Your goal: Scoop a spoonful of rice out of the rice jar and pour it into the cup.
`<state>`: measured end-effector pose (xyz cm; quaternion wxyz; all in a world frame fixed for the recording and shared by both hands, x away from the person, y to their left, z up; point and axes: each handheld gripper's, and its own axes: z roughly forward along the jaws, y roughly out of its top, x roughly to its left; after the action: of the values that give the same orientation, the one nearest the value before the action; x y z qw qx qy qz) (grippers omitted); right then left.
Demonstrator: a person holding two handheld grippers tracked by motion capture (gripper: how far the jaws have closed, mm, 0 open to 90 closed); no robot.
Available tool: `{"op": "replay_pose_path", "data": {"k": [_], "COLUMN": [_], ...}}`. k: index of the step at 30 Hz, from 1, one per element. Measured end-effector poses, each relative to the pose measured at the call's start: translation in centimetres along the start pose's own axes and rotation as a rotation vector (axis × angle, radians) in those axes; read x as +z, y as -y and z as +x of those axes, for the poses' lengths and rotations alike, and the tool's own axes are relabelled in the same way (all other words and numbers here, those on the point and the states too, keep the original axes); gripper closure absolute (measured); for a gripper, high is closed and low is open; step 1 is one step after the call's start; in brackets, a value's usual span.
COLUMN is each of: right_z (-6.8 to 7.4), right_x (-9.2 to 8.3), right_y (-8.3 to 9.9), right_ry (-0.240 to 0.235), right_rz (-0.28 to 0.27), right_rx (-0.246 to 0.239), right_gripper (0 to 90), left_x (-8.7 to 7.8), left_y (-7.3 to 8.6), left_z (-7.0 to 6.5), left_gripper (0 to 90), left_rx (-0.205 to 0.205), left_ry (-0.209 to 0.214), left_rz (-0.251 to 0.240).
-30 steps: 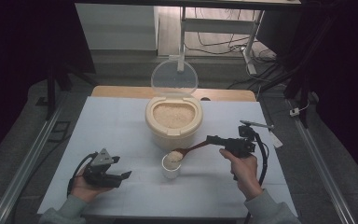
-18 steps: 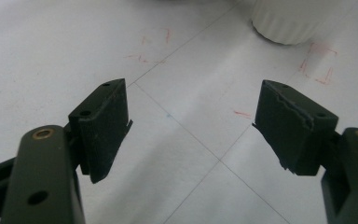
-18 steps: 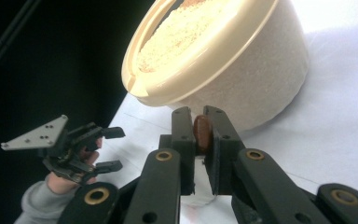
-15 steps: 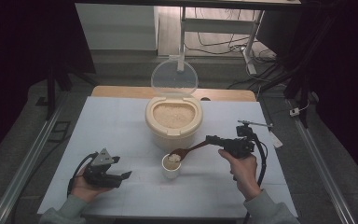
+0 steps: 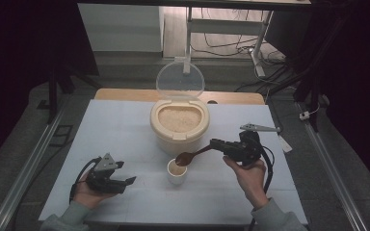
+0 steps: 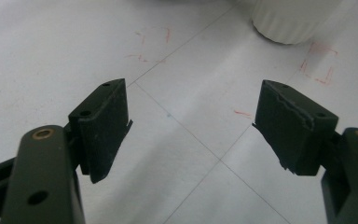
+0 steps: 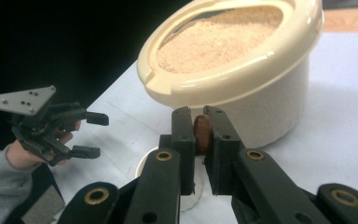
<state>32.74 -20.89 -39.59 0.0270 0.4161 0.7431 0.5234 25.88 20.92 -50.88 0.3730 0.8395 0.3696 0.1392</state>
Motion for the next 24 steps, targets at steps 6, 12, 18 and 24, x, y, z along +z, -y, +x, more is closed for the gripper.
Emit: {"op": "replay_pose_path", "data": {"k": [6, 12, 18, 24], "right_z": [0.8, 0.5, -0.3, -0.7], "right_x": [-0.2, -0.6, -1.3, -2.5], "right_y": [-0.1, -0.1, -0.1, -0.1], "right_ry": [-0.002, -0.012, -0.031, -0.047], "right_rz": [-0.005, -0.020, -0.034, -0.050], "right_rx": [-0.066, -0.053, -0.022, -0.011], "right_gripper": [82.6, 82.6, 82.6, 82.6], "left_x": [0.0, 0.0, 0.0, 0.0], "left_y": [0.0, 0.0, 0.0, 0.0], "left_z": [0.0, 0.0, 0.1, 0.0], "left_gripper": [25.8, 25.9, 25.9, 25.9], "left_rx": [-0.001, -0.002, -0.003, -0.003], "left_ry": [0.001, 0.000, 0.000, 0.000], "left_rz": [-0.001, -0.002, -0.001, -0.003]}}
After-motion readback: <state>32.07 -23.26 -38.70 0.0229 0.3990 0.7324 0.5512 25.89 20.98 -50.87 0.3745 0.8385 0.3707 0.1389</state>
